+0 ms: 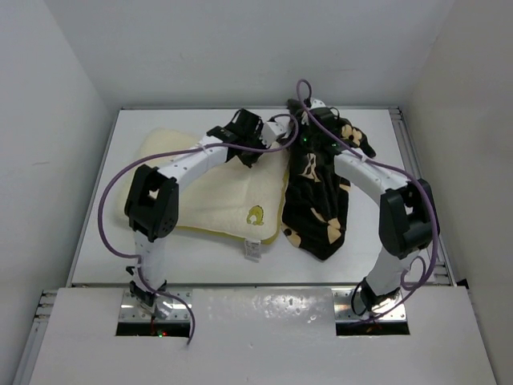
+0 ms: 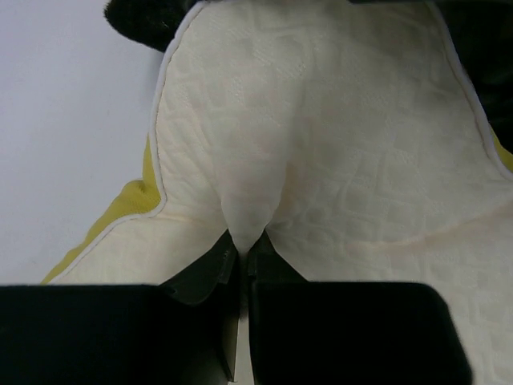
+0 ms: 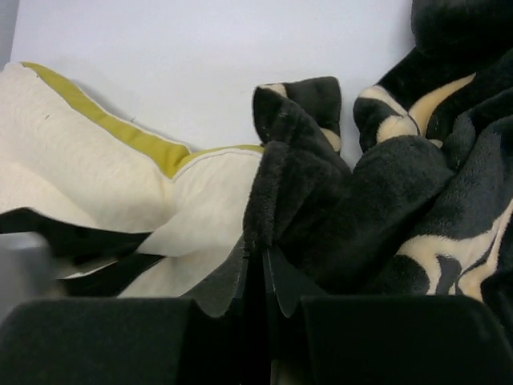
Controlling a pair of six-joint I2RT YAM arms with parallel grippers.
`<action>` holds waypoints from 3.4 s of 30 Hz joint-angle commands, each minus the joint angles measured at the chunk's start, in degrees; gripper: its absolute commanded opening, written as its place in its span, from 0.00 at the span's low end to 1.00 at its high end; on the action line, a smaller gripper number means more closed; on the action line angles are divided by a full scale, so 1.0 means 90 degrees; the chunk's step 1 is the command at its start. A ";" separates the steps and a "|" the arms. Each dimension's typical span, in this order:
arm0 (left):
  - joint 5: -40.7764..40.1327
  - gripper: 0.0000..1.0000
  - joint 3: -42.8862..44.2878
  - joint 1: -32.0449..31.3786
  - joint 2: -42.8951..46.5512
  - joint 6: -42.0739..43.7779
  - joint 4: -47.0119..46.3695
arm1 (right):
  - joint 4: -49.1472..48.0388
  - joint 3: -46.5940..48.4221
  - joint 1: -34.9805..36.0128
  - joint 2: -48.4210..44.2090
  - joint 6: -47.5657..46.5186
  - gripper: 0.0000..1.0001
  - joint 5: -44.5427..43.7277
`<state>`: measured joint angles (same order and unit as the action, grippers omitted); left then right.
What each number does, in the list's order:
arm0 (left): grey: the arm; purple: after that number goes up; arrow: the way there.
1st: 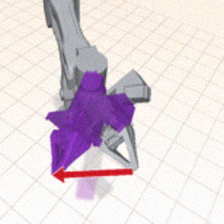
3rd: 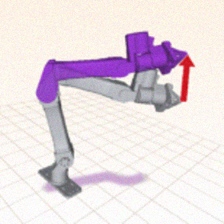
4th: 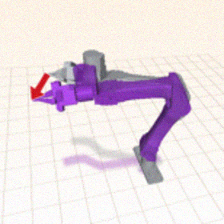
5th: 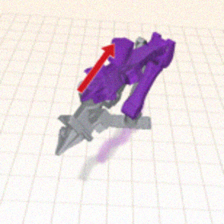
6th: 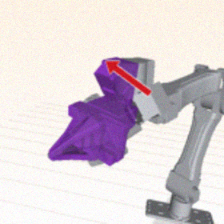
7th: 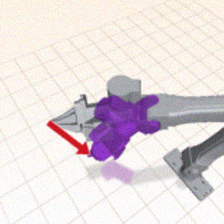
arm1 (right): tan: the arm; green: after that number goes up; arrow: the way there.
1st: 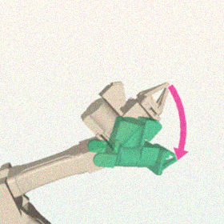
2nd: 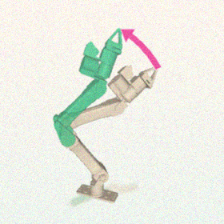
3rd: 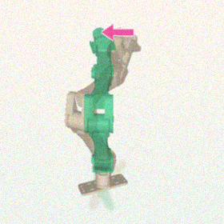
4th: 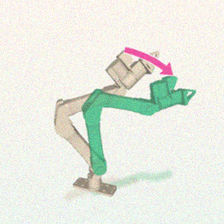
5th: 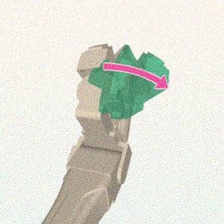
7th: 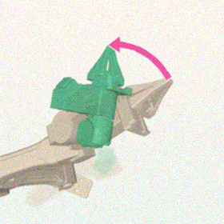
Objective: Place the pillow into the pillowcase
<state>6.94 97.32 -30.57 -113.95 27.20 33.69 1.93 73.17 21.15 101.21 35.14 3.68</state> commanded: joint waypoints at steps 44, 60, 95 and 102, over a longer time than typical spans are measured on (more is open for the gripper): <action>-0.0477 1.00 -0.5099 -0.1408 0.2067 0.3737 -0.2248 | 0.0283 -0.3715 -0.1002 -0.1353 -0.0671 0.21 -0.0351; 0.0781 0.00 -0.1821 -0.1242 0.1557 0.2241 0.0825 | 0.0479 -0.4252 -0.0114 -0.4633 -0.0623 0.00 -0.1542; 0.1406 0.62 -0.0815 -0.1887 0.0620 0.0541 0.0363 | 0.0699 -0.5328 0.0620 -0.5923 0.1985 0.80 -0.0652; 0.2343 0.62 0.0329 -0.1009 0.1088 0.0894 0.2027 | 0.1796 -0.5132 0.0200 -0.6421 0.1926 0.79 -0.1357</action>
<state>22.44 95.61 -44.03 -109.27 34.06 46.37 14.09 24.32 24.38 44.62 51.48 -5.41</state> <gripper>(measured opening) 0.627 0.882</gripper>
